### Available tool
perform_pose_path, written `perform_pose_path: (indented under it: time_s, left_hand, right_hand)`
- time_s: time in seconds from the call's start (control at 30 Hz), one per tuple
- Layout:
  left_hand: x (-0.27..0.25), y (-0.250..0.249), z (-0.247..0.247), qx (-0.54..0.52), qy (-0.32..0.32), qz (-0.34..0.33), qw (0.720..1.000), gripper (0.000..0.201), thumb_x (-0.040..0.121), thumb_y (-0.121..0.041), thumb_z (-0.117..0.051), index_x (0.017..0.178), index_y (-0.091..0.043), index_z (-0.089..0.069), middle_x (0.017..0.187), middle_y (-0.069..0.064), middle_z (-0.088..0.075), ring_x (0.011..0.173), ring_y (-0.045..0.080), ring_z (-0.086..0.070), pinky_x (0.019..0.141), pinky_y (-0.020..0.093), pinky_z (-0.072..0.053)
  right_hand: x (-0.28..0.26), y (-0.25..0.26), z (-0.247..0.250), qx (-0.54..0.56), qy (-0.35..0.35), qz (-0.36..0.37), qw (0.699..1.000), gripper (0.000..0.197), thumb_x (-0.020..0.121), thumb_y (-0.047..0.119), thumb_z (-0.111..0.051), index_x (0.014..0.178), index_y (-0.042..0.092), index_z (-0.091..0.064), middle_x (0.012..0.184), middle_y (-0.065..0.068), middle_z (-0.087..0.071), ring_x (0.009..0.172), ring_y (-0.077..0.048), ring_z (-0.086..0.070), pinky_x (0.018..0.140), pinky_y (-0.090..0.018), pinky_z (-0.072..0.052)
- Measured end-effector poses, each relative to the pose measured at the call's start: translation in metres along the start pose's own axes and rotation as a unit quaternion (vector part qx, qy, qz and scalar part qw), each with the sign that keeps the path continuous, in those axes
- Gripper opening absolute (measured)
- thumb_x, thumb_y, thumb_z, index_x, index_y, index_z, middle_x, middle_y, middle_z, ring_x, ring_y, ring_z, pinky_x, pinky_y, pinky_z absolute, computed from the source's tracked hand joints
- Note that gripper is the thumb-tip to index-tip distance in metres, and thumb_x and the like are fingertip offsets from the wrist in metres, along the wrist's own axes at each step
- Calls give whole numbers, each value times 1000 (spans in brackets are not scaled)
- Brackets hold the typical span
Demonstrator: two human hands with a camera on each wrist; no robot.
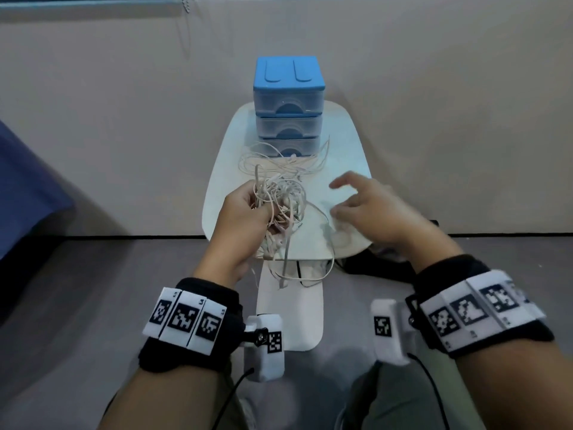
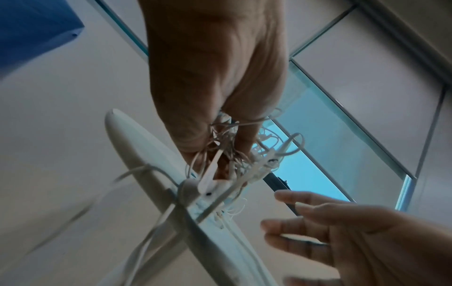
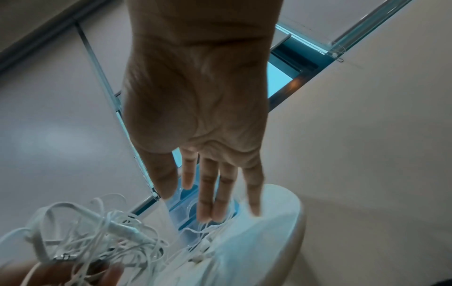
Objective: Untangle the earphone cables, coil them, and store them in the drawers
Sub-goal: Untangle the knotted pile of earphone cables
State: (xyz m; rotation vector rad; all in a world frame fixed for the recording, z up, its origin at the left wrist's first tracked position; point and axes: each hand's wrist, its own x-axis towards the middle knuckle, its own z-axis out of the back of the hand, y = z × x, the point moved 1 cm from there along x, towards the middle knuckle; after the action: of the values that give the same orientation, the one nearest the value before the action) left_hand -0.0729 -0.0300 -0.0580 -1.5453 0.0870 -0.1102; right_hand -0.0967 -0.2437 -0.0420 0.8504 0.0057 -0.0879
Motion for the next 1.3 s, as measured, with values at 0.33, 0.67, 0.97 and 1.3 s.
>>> perform_pose_path:
  time_s: [0.33,0.67,0.97,1.3]
  left_hand:
    - [-8,-1,-7,-107,-33,29,993,27,91,7,-64,94,-20,-66,81,6,-74,68,23,-69,59,34,-55]
    - [-12,-5,-14,-93,-29,-11,995,32,90,14,-56,103,-14,-61,79,2,-70,63,21,-63,50,31,-49]
    - [-13,-6,-4,-156,28,11,987,35,91,10,-66,114,-16,-64,102,10,-75,87,23,-73,73,30,-62]
    - [-9,-15,-2,-195,-5,24,980,23,89,3,-72,106,-11,-64,105,17,-74,87,24,-74,87,40,-63]
  right_hand:
    - [-21,43,-19,148,73,55,985,15,96,15,-69,88,2,-70,71,-5,-69,64,-11,-60,59,-16,-45]
    - [-24,55,-36,196,82,-4,977,15,90,-3,-64,79,-11,-69,73,-23,-71,52,-18,-64,51,-18,-50]
    - [-17,44,-19,228,40,-24,972,22,95,-1,-59,74,3,-65,70,-15,-70,52,-12,-60,46,-12,-41]
    - [-19,42,5,276,-130,37,951,19,98,25,-65,85,12,-61,74,-3,-64,57,-11,-52,55,-18,-40]
